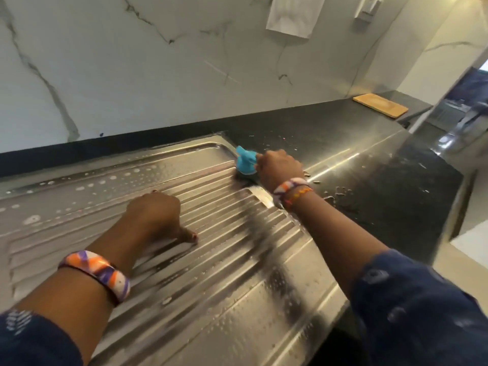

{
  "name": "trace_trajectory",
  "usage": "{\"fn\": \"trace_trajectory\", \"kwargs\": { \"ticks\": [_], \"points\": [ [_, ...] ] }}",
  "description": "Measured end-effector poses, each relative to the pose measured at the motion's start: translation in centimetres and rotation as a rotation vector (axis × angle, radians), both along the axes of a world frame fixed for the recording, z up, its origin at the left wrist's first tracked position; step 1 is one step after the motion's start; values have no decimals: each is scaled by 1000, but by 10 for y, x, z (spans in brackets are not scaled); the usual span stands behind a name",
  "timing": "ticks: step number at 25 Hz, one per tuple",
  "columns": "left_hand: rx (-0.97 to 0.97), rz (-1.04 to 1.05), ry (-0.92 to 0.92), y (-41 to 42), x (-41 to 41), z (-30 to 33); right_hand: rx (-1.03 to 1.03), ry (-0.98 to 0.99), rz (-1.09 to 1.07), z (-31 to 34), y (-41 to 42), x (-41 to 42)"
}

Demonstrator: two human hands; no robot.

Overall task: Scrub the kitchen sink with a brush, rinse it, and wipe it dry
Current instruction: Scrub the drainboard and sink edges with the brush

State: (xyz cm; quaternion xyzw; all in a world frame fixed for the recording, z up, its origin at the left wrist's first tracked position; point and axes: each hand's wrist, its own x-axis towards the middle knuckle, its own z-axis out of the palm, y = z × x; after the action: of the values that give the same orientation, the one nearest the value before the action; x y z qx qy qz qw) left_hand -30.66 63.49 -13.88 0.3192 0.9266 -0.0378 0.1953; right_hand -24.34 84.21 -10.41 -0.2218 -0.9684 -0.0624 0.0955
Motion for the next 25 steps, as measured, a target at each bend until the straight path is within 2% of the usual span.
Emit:
{"fn": "trace_trajectory", "kwargs": {
  "ticks": [3,6,11,16,20,25],
  "points": [
    [-68,-18,39,16,-6,5,-72,-53,82,5,-1,-70],
    [-64,-11,42,21,-7,12,-183,-104,85,20,14,-75],
    [37,36,16,11,-5,12,-168,-360,138,44,24,45],
    [80,67,1,6,0,12,-30,-600,-12,66,2,127],
    [84,61,6,8,0,14,34,-450,45,56,-3,82],
    [78,36,22,12,-6,11,-158,-213,87,27,11,-61]
  ]
}}
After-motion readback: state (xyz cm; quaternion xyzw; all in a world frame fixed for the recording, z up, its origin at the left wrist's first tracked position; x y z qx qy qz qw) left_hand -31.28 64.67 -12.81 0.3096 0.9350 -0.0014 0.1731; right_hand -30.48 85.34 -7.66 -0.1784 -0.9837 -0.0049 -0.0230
